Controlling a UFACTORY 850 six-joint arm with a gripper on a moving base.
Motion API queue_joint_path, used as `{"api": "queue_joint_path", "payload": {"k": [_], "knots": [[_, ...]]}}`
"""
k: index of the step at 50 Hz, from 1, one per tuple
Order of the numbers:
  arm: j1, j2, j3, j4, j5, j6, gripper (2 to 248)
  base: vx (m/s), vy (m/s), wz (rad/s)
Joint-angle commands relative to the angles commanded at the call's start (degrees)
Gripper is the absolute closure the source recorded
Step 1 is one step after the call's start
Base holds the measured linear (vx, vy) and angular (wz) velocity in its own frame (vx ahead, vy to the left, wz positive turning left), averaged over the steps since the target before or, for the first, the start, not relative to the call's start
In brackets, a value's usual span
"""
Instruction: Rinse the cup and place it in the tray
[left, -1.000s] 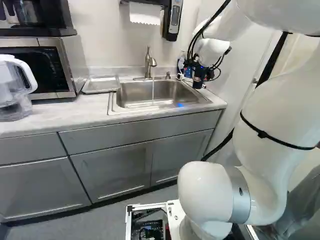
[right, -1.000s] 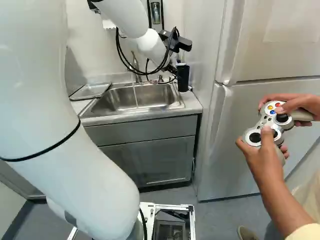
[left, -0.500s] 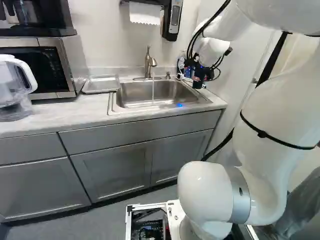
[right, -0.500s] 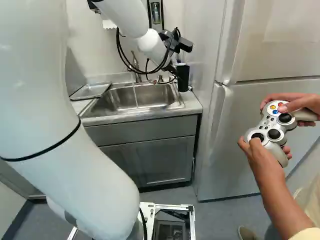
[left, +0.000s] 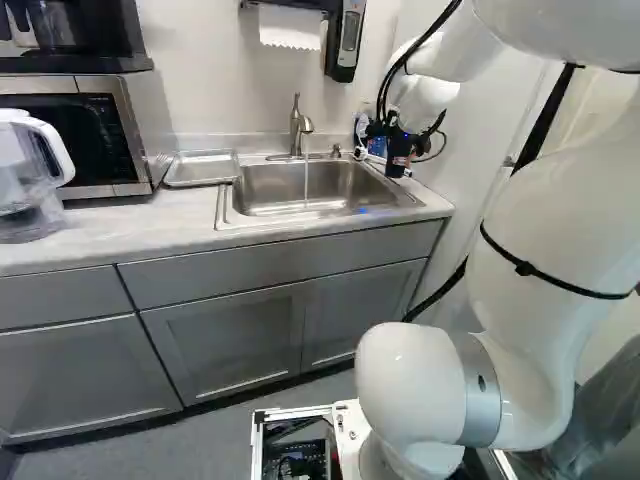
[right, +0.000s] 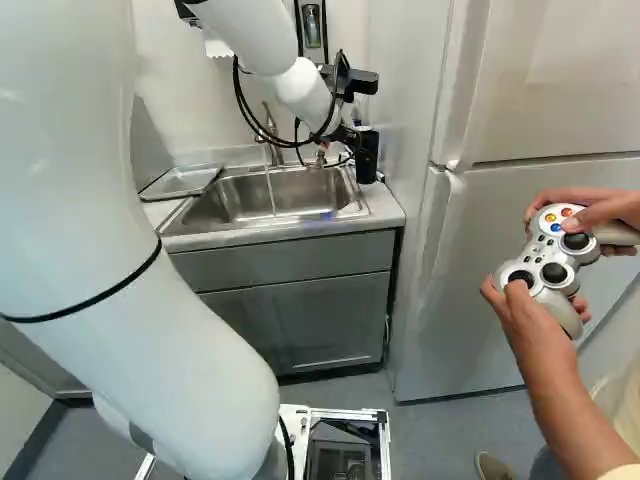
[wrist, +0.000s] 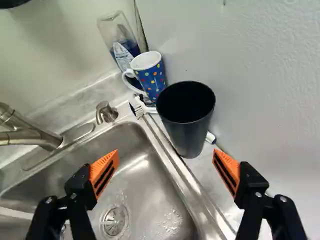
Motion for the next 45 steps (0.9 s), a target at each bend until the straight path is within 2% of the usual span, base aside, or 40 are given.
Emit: {"api": "queue_joint_path", "payload": {"k": [22, 45], "knots": [[0.0, 0.0, 0.0, 0.6, 0.5, 0.0, 3, 0.0, 0.0, 0.0], [0.0, -1.5, 0.5, 2.3, 3.8, 0.0, 3, 0.0, 0.0, 0.0]]}}
